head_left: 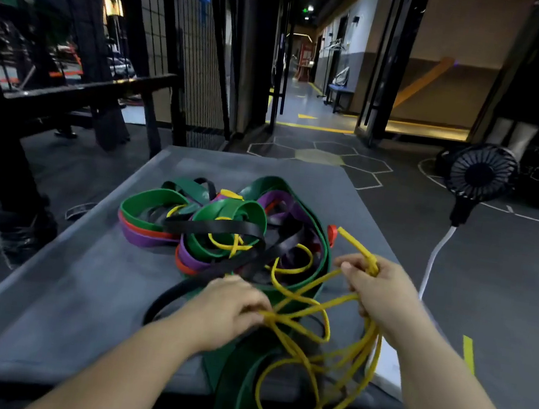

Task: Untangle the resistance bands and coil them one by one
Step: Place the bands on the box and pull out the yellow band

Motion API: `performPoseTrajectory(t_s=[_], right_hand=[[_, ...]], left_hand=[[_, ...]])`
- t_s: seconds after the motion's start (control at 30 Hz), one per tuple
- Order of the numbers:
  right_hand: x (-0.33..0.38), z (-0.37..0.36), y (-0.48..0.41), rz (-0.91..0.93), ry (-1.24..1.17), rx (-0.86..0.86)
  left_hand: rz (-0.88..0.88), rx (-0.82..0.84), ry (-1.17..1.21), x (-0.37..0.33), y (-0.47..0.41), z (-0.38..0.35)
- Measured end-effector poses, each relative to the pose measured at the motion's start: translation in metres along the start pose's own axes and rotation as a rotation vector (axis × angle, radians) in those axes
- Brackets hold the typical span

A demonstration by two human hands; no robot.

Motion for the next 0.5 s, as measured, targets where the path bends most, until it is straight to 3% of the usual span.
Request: performPoseTrajectory(t_s=[0.07, 0.2, 0.33, 0.5], right_hand=[[0.0, 0.006, 0.002, -0.005, -0.028, -0.047], [0.003, 0.027, 0.006, -0.006, -0.115, -0.203], [0.011, 0.044, 0.012, 0.013, -0.304, -0.34], [0.04, 0.051, 0.024, 0.072, -0.561, -0.422]], left_hand=[[0.07, -0.122, 0.212, 0.013, -0.002, 0.021], [0.415, -0.307, 0.458, 0.069, 0.005, 0.048], [0.63, -0.357, 0.424, 0.105, 0.02, 0.062], [0.686, -0.328, 0.275, 0.105, 0.033, 0.072]])
Point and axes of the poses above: each hand's wrist, its own y-axis away from the middle knuckle, its own z-axis out of the back of the hand, x = y × z, the point moved 10 cm from there along -y, towards the middle knuckle, and after that the axes turned 13 degrees about z, right-handed, at the moved point
